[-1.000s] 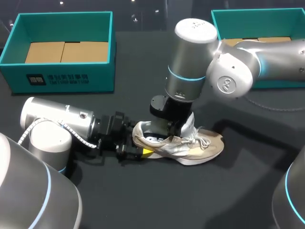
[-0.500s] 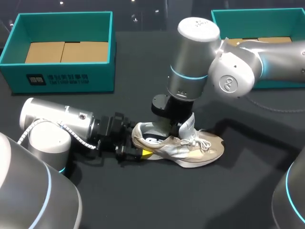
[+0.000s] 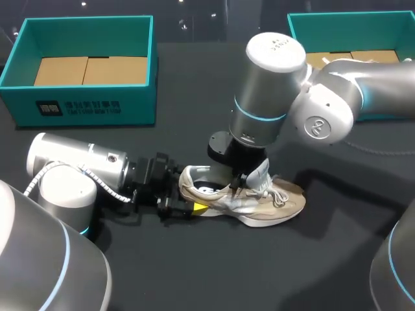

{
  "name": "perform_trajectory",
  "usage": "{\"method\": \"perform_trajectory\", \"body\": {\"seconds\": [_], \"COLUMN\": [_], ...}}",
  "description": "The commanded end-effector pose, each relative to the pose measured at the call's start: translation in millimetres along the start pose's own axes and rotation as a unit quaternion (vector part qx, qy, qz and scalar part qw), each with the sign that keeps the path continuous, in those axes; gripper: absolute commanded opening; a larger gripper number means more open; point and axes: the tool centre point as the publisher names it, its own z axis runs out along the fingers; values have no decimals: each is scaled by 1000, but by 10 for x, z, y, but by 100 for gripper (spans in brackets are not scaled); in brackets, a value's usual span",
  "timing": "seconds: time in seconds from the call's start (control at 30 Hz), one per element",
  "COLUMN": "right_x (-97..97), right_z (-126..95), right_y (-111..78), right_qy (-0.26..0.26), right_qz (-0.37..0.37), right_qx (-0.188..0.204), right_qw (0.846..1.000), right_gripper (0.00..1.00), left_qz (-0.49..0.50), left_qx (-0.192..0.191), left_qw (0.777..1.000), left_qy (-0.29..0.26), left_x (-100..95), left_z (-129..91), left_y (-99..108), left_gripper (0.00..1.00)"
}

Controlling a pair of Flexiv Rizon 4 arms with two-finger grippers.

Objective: Take the shoe out of the shoebox, open the shoe tongue, remove and reinsert the insole, then place the shoe into the shoebox

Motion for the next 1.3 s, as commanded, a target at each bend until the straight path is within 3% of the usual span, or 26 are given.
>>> {"method": "perform_trajectory", "body": {"seconds": [0.03,0.27,0.8,1.13,1.3], "right_x": [171,167,115,69,8], "right_z": [-18,-102,-353,-439,-518], "right_y": [-114,-117,-115,-127,-111], "right_qy": [-11,-14,20,41,48], "right_qz": [5,-3,-81,-110,-125], "right_qx": [-15,-31,-166,-224,-234], "right_qw": [1000,999,983,967,963], "right_gripper": [0,0,0,0,0], "left_qz": [0,0,0,0,0], "left_qx": [-1,-1,-1,-1,-1], "left_qw": [1000,1000,1000,1000,1000], "left_qy": [-2,-2,-2,-2,-2], "left_x": [-28,-28,-28,-28,-28], "left_z": [0,0,0,0,0], "left_y": [16,16,16,16,16], "left_gripper": [0,0,0,0,0]}}
